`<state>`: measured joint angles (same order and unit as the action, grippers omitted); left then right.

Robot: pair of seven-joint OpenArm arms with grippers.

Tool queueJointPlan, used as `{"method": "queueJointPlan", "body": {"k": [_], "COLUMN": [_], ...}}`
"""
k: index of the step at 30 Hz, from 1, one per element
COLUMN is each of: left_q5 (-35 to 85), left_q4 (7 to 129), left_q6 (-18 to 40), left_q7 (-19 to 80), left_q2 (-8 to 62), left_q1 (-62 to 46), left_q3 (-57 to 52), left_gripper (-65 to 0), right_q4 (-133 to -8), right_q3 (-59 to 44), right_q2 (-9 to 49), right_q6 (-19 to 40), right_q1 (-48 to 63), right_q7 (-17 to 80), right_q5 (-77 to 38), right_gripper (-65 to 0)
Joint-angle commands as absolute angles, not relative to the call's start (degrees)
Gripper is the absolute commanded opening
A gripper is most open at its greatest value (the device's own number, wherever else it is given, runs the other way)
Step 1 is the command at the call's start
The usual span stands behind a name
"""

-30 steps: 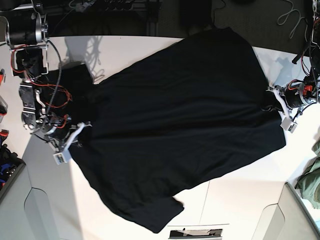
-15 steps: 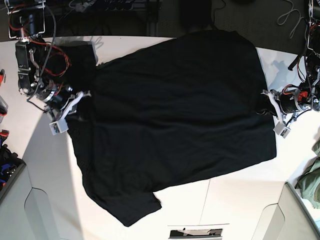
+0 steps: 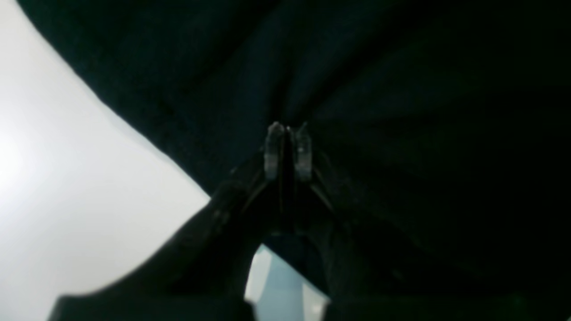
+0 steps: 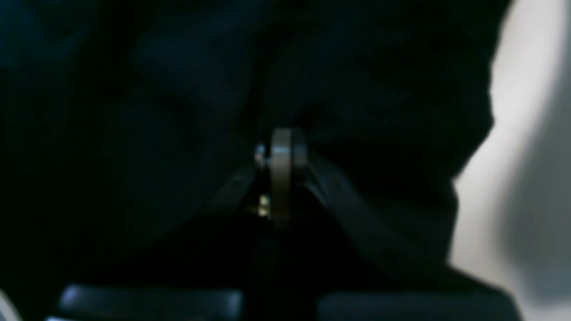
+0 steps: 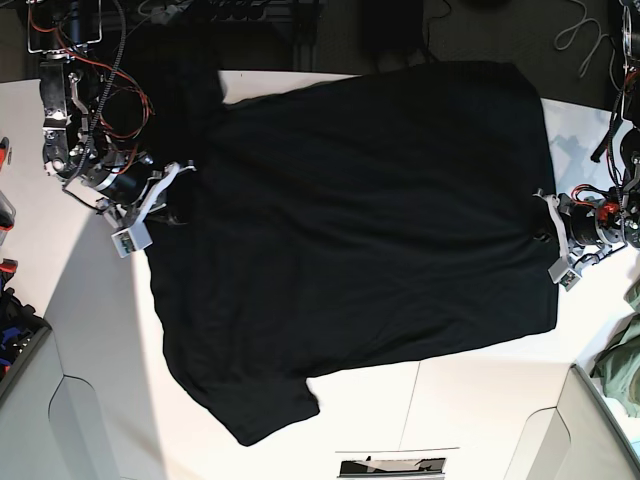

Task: Layout the t-shirt on the table in an organized manner, then fold the t-shirt properly
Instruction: 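Pull the shirt with both grippers to straighten it square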

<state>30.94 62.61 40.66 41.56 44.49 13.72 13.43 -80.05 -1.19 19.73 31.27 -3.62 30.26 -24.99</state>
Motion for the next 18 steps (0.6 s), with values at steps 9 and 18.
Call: {"method": "queueJointPlan", "body": {"k": [9, 18], "left_q5": [23.1, 36.7], "left_q4": [63.0, 75.6], "left_q6": [35.7, 34.7], "left_q7": [39.7, 45.8], "left_q2": [46.1, 50.9], "left_q1": [17.1, 17.1], "left_q3": [13.2, 13.1], "left_gripper": [-58.9, -58.9], "right_q4": [-81.4, -81.4], "right_q3": [-8.3, -8.8], "right_q2": [20.4, 20.4], "right_q6": [31.3, 31.1], "right_q1": [-4.5, -5.9], "right_q7": [29.6, 29.8], "right_q5": [-27.8, -27.9], "right_gripper": [-65.0, -65.0]}}
